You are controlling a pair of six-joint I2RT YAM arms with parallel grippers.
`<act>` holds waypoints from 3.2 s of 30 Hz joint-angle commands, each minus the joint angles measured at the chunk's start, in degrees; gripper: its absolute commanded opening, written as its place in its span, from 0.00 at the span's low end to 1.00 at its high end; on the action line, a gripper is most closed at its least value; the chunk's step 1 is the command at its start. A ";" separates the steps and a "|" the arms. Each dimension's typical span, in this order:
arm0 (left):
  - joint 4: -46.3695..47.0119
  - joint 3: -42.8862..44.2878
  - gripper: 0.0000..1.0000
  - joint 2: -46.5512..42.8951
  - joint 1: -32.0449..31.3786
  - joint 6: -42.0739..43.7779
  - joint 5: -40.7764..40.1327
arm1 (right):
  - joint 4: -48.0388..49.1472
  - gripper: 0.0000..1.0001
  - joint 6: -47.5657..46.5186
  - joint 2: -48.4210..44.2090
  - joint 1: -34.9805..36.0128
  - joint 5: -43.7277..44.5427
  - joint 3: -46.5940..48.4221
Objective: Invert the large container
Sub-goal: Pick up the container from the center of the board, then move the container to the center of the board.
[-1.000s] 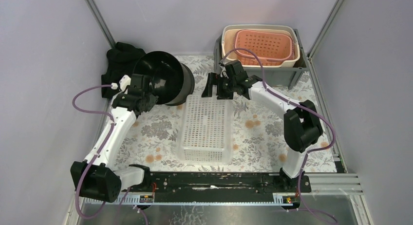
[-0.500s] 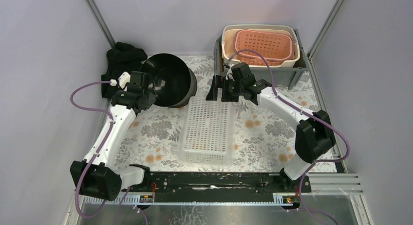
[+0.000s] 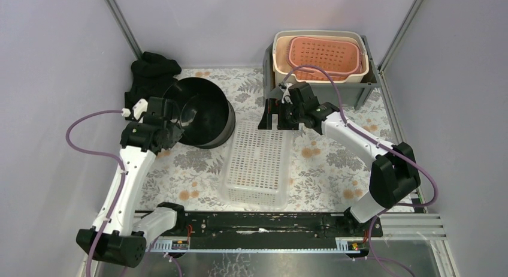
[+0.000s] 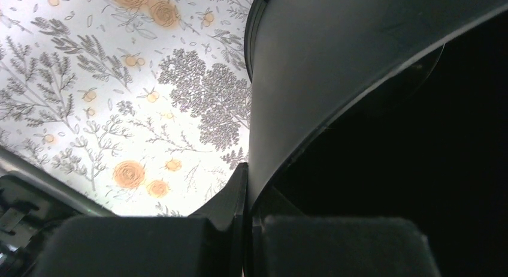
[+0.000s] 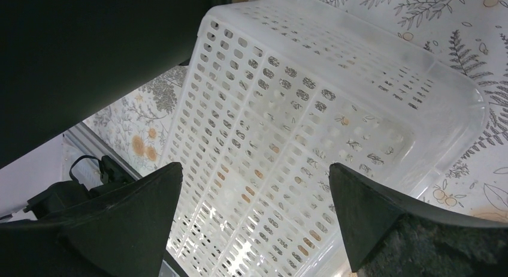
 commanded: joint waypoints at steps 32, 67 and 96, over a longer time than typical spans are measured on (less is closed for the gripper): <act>-18.72 14.73 0.00 -11.71 -0.03 0.40 -0.37 | -5.74 1.00 -1.05 -12.62 -1.33 3.48 -14.48; -17.31 32.64 0.00 -7.51 -0.10 1.43 9.91 | 26.50 0.86 24.02 14.86 5.45 -9.32 -5.11; -7.28 37.77 0.00 -4.63 -0.10 -1.53 24.77 | 7.41 0.96 4.00 -12.24 7.11 -16.32 -18.57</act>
